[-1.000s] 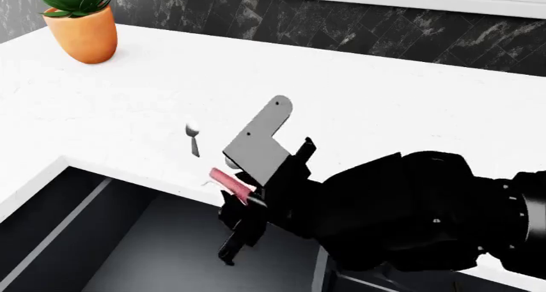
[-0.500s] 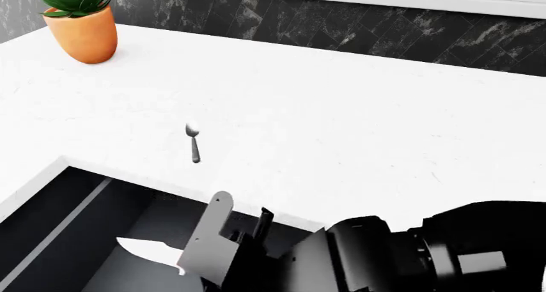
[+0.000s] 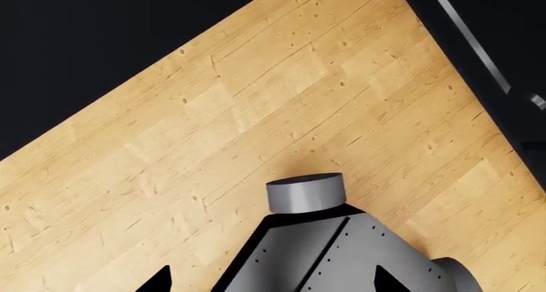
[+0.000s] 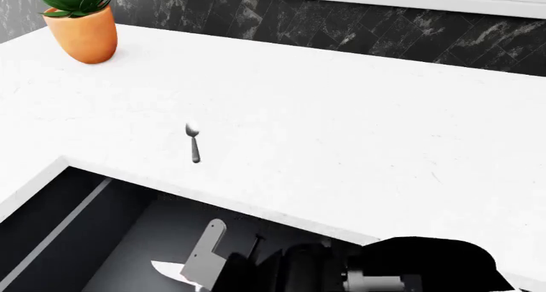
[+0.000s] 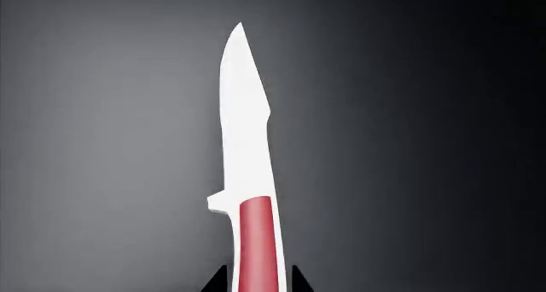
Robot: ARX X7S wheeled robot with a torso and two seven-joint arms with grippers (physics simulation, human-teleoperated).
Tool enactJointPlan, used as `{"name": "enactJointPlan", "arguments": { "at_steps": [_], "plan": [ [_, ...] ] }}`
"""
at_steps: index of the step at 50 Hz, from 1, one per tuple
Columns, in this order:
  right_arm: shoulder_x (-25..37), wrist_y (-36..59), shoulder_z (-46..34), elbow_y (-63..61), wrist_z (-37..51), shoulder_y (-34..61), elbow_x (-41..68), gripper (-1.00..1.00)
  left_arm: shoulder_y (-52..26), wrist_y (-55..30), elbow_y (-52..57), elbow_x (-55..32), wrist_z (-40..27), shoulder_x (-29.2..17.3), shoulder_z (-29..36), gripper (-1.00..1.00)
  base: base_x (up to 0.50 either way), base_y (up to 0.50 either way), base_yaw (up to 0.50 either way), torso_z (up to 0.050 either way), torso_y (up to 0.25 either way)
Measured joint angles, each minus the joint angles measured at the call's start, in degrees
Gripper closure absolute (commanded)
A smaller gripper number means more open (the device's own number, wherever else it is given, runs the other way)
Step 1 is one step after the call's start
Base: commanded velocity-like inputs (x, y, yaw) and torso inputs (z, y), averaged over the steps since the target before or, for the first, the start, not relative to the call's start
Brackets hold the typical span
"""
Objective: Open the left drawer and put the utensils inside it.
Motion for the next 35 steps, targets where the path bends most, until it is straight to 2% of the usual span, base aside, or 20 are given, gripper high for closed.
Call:
{"name": "enactJointPlan", "arguments": {
  "at_steps": [3, 4, 14, 22, 35],
  "plan": [
    [-0.7, 0.0, -0.3, 1.4, -0.7, -0.7, -0.3, 1.0, 0.0, 0.0, 0.0, 0.0, 0.0, 0.0, 0.0, -1.0, 0.0, 0.0, 0.0, 0.0, 0.0],
    [-0.8, 0.0, -0.3, 1.5, -1.0, -0.8, -0.4, -1.0, 0.0, 0.0, 0.0, 0.0, 0.0, 0.0, 0.1, -1.0, 0.0, 0.0, 0.0, 0.0, 0.0],
    [1.4, -1.5, 2.5, -3.1, -1.6, 0.5, 0.3, -1.0, -0.1, -0.1, 0.0, 0.0, -0.1, 0.0, 0.3, -1.0, 0.0, 0.0, 0.0, 0.0, 0.0],
    [7.8, -6.3, 9.5, -14.4, -1.9, 4.1, 3.2, -1.0, -0.1, -0.2, 0.0, 0.0, -0.2, 0.1, 0.4, -1.0, 0.0, 0.0, 0.0, 0.0, 0.0],
    [19.2, -12.6, 23.6, -29.9, -5.0, 12.8, 14.5, -1.0, -0.1, -0.2, 0.0, 0.0, -0.3, 0.1, 0.5, -1.0, 0.0, 0.0, 0.0, 0.0, 0.0]
  ]
}}
